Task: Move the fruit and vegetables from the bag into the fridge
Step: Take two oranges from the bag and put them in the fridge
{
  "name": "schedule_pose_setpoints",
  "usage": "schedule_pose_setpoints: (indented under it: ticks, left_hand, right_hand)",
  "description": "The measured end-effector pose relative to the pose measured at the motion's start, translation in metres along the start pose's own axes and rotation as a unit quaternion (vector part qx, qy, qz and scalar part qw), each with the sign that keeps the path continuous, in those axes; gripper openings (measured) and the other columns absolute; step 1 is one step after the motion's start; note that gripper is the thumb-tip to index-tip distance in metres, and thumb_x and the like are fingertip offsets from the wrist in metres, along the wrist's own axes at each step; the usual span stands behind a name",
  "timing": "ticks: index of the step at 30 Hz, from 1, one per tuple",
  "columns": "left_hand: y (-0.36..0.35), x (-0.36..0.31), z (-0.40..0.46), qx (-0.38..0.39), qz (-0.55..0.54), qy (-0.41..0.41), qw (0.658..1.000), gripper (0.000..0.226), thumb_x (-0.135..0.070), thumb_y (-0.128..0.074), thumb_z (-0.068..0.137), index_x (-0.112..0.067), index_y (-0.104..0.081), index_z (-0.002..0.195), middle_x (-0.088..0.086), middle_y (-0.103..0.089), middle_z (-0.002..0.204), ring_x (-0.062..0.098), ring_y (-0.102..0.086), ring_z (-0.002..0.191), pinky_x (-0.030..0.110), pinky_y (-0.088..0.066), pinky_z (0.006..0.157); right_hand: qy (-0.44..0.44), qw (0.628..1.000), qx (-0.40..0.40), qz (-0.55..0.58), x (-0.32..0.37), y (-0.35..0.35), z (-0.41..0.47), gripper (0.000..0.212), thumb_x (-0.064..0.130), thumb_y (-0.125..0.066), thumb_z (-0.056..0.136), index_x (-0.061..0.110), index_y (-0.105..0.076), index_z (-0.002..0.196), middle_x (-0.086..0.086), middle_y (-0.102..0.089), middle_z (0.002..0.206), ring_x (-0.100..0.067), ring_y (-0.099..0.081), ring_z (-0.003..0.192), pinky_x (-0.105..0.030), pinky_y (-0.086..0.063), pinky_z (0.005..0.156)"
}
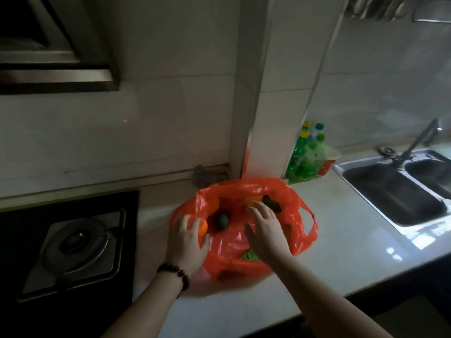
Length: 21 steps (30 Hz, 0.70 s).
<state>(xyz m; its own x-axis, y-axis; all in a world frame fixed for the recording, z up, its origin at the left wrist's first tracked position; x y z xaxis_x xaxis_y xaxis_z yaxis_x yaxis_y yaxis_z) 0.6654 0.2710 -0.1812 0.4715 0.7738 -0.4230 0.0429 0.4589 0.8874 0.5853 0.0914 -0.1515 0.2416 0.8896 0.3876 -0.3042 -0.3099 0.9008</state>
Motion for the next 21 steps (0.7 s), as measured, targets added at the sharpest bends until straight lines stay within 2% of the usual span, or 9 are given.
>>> schedule_pose_setpoints:
  ticks: [3,5,9,12,14,15,17,18,21]
  left_hand:
    - [-0.010,0.000,0.010,-0.028,-0.013,0.016,0.999,0.042,-0.024,-0.067,0.078,-0.012,-0.060,0.118,0.013,-0.052,0.127,0.035,-0.048,0.119,0.048,-0.044,0.098]
    - [-0.019,-0.010,0.014,-0.047,-0.021,-0.012,0.999,0.039,-0.019,-0.065,0.077,-0.013,-0.062,0.114,0.010,-0.055,0.123,0.030,-0.051,0.116,0.043,-0.046,0.097]
    - [-0.043,-0.035,0.027,-0.043,0.045,-0.051,0.997,0.038,-0.034,-0.046,0.076,-0.018,-0.059,0.108,0.007,-0.060,0.115,0.021,-0.051,0.111,0.033,-0.052,0.088]
    - [-0.060,-0.023,0.047,-0.001,0.107,-0.013,0.994,0.044,-0.045,-0.044,0.076,-0.018,-0.053,0.110,0.006,-0.062,0.112,0.021,-0.053,0.108,0.030,-0.053,0.082]
    - [-0.072,-0.004,0.054,0.040,0.119,0.036,0.991,0.056,-0.053,-0.046,0.079,-0.016,-0.053,0.120,0.009,-0.058,0.122,0.027,-0.057,0.112,0.035,-0.050,0.088]
    - [-0.077,0.005,0.056,0.051,0.117,0.057,0.990,0.065,-0.057,-0.048,0.080,-0.014,-0.049,0.129,0.011,-0.052,0.132,0.029,-0.053,0.119,0.038,-0.046,0.095]
    - [-0.084,0.021,0.058,0.089,0.090,0.113,0.985,0.089,-0.069,-0.048,0.079,-0.017,-0.023,0.147,0.009,-0.027,0.150,0.029,-0.030,0.137,0.041,-0.029,0.109]
    - [-0.088,0.028,0.058,0.114,0.069,0.146,0.980,0.099,-0.074,-0.047,0.075,-0.021,-0.009,0.150,0.006,-0.015,0.155,0.028,-0.018,0.141,0.041,-0.021,0.112]
    - [-0.096,0.041,0.062,0.153,0.040,0.199,0.967,0.115,-0.075,-0.056,0.068,-0.027,0.010,0.148,0.002,-0.002,0.157,0.023,-0.004,0.144,0.039,-0.013,0.116]
  right_hand:
    - [0.092,0.995,0.031,-0.008,0.000,-0.013,0.047,0.042,0.025,-0.051,0.092,0.017,-0.048,0.133,-0.005,-0.041,0.143,-0.026,-0.033,0.135,-0.044,-0.035,0.109]
    - [0.162,0.985,0.053,-0.009,0.001,-0.026,0.075,0.035,0.024,-0.050,0.091,0.017,-0.053,0.125,-0.004,-0.049,0.134,-0.028,-0.043,0.125,-0.043,-0.040,0.102]
    - [0.317,0.941,0.112,-0.022,0.006,-0.055,0.108,0.033,0.025,-0.041,0.087,0.016,-0.058,0.113,-0.002,-0.056,0.120,-0.026,-0.052,0.109,-0.037,-0.045,0.093]
    - [0.403,0.900,0.158,-0.043,0.006,-0.083,0.127,0.033,0.026,-0.045,0.086,0.016,-0.058,0.115,-0.003,-0.057,0.124,-0.026,-0.052,0.114,-0.038,-0.044,0.096]
    - [0.407,0.893,0.190,-0.033,0.003,-0.101,0.145,0.040,0.028,-0.040,0.087,0.018,-0.055,0.122,-0.003,-0.054,0.130,-0.026,-0.048,0.121,-0.041,-0.040,0.102]
    - [0.400,0.893,0.207,-0.026,0.001,-0.110,0.155,0.044,0.028,-0.039,0.087,0.019,-0.052,0.128,-0.003,-0.050,0.136,-0.026,-0.044,0.125,-0.041,-0.037,0.105]
    - [0.379,0.893,0.242,-0.013,0.001,-0.126,0.172,0.047,0.028,-0.042,0.090,0.022,-0.043,0.137,-0.001,-0.040,0.145,-0.025,-0.035,0.132,-0.040,-0.031,0.110]
    - [0.366,0.894,0.260,-0.003,0.001,-0.135,0.180,0.047,0.031,-0.041,0.092,0.024,-0.040,0.139,0.000,-0.037,0.147,-0.024,-0.033,0.134,-0.041,-0.030,0.110]
    - [0.291,0.896,0.330,0.068,-0.001,-0.163,0.195,0.046,0.041,-0.035,0.096,0.026,-0.040,0.140,-0.001,-0.039,0.147,-0.024,-0.035,0.134,-0.039,-0.030,0.110]
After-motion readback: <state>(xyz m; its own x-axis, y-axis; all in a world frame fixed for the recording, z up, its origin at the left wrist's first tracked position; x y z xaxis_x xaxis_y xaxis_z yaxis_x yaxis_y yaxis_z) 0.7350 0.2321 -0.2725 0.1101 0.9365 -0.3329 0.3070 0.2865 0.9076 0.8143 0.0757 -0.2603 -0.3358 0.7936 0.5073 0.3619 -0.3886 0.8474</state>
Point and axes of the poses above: each hand's wrist, its own z-axis towards the middle knuckle, its own y-axis out of the back of the hand, x = y × z, the point moved 8 cm from there along z, towards the middle knuckle
